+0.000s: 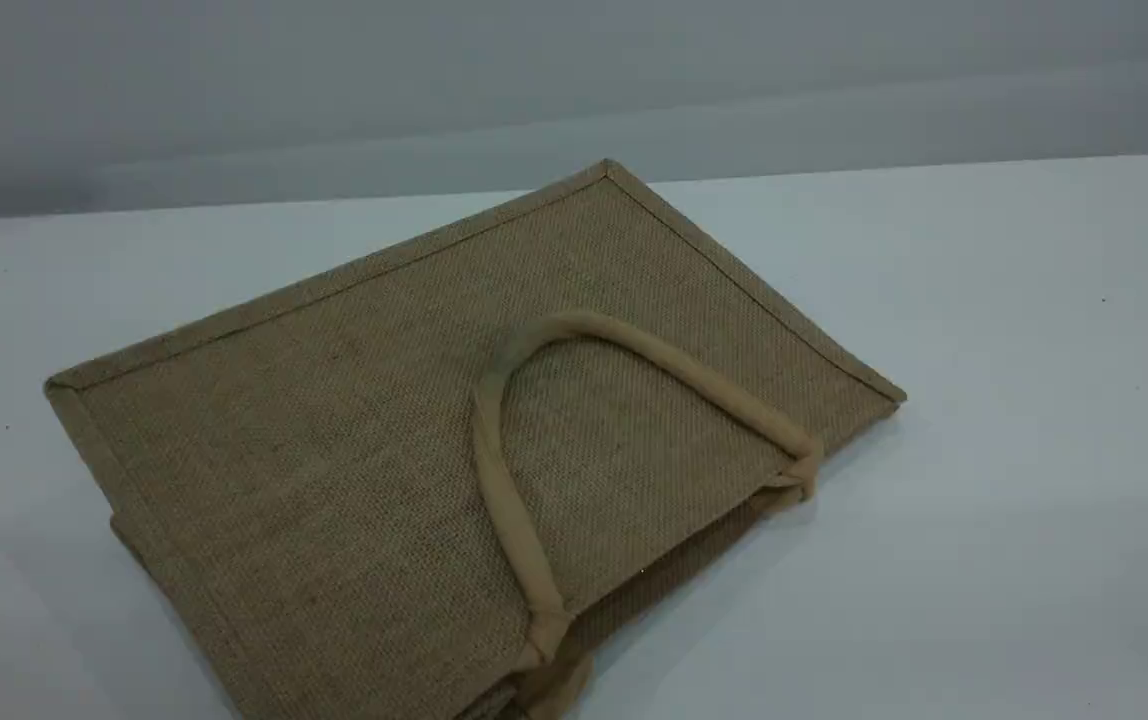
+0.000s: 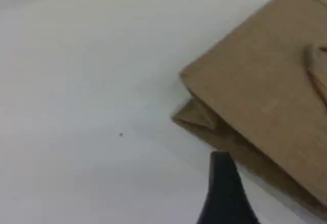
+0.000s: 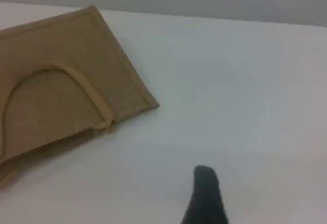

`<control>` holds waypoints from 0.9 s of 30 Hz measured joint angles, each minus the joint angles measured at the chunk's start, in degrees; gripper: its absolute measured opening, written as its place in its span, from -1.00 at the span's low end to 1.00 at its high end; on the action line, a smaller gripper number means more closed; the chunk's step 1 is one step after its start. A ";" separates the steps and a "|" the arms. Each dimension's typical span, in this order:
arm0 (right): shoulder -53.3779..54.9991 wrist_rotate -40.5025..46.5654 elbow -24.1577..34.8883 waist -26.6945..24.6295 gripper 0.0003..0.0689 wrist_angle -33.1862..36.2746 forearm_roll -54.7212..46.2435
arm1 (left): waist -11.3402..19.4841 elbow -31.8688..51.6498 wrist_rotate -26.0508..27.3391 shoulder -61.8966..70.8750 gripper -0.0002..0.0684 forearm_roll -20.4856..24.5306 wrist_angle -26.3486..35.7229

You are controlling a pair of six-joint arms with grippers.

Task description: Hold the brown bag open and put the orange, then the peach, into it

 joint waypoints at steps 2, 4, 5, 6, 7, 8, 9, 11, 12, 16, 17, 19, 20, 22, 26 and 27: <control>0.00 -0.05 0.00 0.00 0.36 0.00 0.00 | 0.91 0.00 0.00 0.00 0.20 0.00 0.00; 0.00 -0.05 0.00 0.00 0.36 0.00 0.00 | 0.91 0.00 0.00 0.00 0.20 0.00 0.00; 0.00 -0.05 0.00 0.00 0.36 0.00 0.00 | 0.91 0.00 0.00 0.00 0.20 0.00 0.00; 0.00 -0.05 0.00 0.00 0.36 0.00 0.00 | 0.91 0.00 0.00 0.00 0.20 0.00 0.00; 0.00 -0.05 0.00 0.00 0.36 0.00 0.00 | 0.91 0.00 0.00 0.00 0.20 0.00 0.00; 0.00 0.02 0.00 0.00 0.36 0.00 0.00 | 0.91 0.00 0.00 0.00 0.20 0.00 0.00; 0.00 0.02 0.00 0.00 0.36 0.00 0.00 | 0.91 0.00 0.00 0.00 0.20 0.00 0.00; 0.00 0.02 0.00 0.00 0.36 0.00 0.00 | 0.91 0.00 0.00 0.00 0.20 0.00 0.00; 0.00 0.02 0.00 0.00 0.36 0.00 0.00 | 0.91 0.00 0.00 0.00 0.20 0.00 0.00; 0.00 0.02 0.00 0.88 0.36 0.00 0.00 | 0.80 0.00 0.00 0.00 0.20 0.00 0.00; 0.00 0.02 0.00 1.69 0.36 0.00 0.00 | 0.80 0.00 0.00 0.00 0.20 0.00 0.00; 0.00 0.02 0.00 3.43 0.36 0.00 0.00 | 1.22 0.00 -0.06 0.00 0.20 0.00 0.00; 0.00 0.02 0.00 4.06 0.36 0.00 0.00 | 1.51 0.00 -0.06 0.00 0.20 0.00 0.00; 0.00 0.02 0.00 4.61 0.36 0.00 -0.15 | 1.51 0.00 -0.06 0.00 0.20 0.00 0.00; 0.00 0.02 0.00 4.24 0.36 0.00 -0.09 | 1.39 0.00 -0.06 0.00 0.20 0.00 0.00; 0.00 0.02 0.00 4.00 0.36 0.00 -0.09 | 1.39 0.00 -0.06 0.00 0.20 0.00 0.00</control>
